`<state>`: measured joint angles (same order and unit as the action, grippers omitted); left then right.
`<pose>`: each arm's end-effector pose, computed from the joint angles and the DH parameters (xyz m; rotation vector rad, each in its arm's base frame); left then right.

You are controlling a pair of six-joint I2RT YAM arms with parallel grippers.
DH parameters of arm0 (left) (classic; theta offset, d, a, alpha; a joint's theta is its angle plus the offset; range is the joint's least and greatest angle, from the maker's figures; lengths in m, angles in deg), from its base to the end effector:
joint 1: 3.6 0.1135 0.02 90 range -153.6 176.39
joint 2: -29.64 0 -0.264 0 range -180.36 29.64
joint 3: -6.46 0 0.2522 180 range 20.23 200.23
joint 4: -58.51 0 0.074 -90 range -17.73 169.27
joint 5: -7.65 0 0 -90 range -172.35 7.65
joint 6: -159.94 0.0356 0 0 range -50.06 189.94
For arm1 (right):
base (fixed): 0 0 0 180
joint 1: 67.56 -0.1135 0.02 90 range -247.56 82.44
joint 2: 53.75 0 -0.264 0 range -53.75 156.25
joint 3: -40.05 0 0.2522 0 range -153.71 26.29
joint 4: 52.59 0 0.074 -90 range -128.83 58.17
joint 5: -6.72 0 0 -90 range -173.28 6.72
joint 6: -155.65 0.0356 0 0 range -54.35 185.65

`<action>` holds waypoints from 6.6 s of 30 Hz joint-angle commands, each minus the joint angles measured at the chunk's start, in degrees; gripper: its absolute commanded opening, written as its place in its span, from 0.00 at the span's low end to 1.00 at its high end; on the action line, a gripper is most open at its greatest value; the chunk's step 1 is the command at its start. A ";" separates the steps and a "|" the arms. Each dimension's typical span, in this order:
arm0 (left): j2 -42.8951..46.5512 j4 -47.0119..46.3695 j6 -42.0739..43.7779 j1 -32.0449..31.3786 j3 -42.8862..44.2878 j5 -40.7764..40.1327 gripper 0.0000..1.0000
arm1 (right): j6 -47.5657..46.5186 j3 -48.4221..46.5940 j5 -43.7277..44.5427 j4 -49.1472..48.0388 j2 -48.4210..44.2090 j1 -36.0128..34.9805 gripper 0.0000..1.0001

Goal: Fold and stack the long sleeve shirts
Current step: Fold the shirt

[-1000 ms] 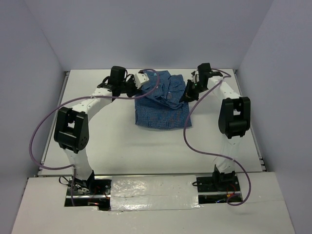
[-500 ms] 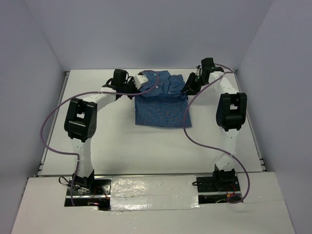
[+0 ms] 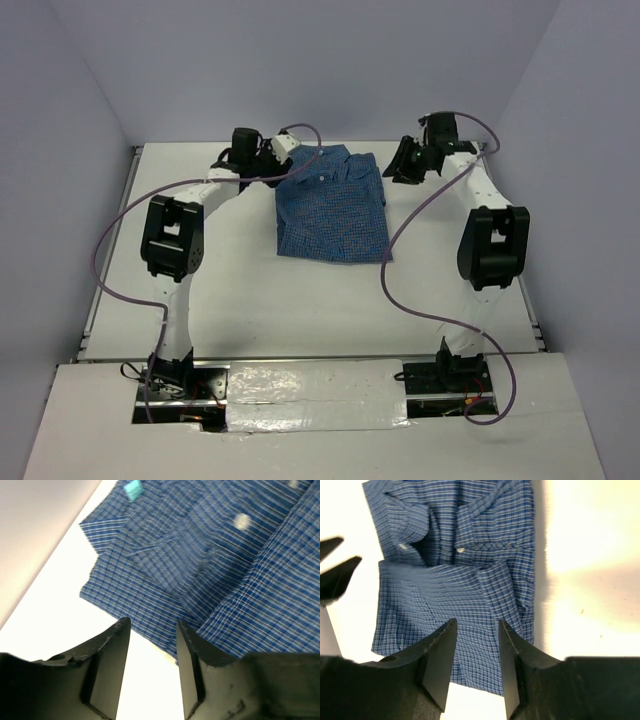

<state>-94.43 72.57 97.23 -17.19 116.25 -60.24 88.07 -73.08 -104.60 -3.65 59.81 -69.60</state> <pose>0.4891 -0.1320 0.2192 0.9268 1.8118 -0.2482 0.4468 0.0289 0.2723 0.2655 2.4420 0.6429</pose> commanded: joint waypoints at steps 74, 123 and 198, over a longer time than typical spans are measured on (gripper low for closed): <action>25.46 26.08 36.69 -16.12 -31.16 -17.89 0.73 | 5.18 42.85 -1.71 -10.83 -20.22 -5.60 0.50; 52.60 72.10 25.80 -22.18 -27.84 -5.15 0.00 | 11.32 58.59 -6.80 21.41 -58.52 -23.70 0.00; -10.49 37.77 -14.88 0.22 25.17 -11.82 0.42 | -2.99 24.67 -4.09 -23.84 -10.30 -14.22 0.00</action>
<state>-103.65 113.92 86.30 -17.98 139.27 -68.20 83.30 -49.15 -110.70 -27.19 46.89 -84.22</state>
